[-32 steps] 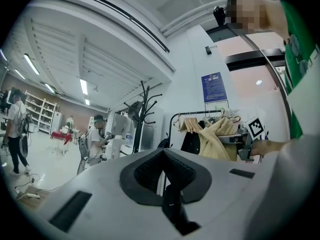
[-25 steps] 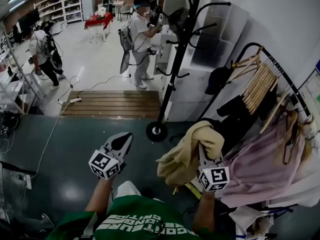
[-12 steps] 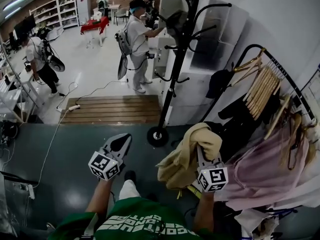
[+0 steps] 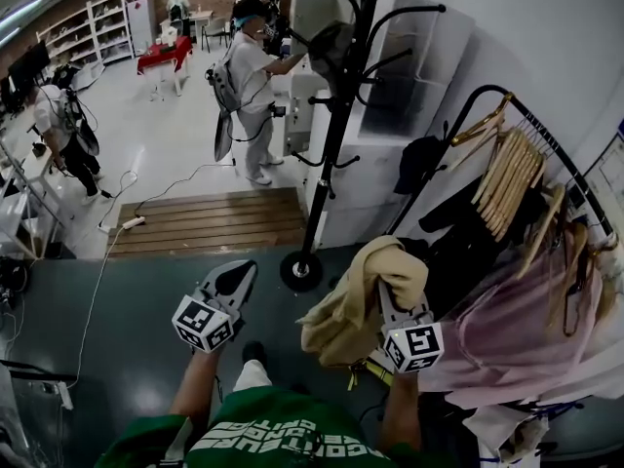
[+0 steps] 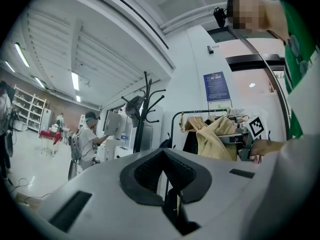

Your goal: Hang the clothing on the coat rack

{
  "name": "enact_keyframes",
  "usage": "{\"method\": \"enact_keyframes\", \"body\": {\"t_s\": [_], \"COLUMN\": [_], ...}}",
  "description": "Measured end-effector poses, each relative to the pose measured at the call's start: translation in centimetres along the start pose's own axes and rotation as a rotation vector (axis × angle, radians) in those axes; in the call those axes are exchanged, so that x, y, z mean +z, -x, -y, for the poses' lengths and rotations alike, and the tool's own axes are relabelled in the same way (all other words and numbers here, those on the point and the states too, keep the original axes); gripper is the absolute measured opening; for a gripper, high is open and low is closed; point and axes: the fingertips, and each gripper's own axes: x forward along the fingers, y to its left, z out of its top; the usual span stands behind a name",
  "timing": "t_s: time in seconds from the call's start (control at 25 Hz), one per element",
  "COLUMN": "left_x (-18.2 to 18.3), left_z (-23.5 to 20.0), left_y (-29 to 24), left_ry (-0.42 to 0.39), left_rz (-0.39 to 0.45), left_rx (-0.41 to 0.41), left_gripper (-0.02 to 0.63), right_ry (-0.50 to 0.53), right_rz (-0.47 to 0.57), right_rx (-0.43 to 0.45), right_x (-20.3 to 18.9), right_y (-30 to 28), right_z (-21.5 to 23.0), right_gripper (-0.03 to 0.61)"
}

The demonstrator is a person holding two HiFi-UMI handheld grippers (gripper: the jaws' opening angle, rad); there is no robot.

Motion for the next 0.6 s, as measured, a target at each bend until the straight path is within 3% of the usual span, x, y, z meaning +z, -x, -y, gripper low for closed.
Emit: {"method": "enact_keyframes", "body": {"t_s": [0.6], "left_x": [2.3], "left_z": [-3.5], "left_y": [-5.4], "left_ry": [-0.014], "left_rz": [0.031], "left_rx": [-0.080], "left_gripper": [-0.006], "right_ry": [0.075], "right_rz": [0.099], "right_rx": [-0.055], "right_x": [9.0], "right_y": [-5.4], "right_z": [3.9], "right_gripper": [0.041]}}
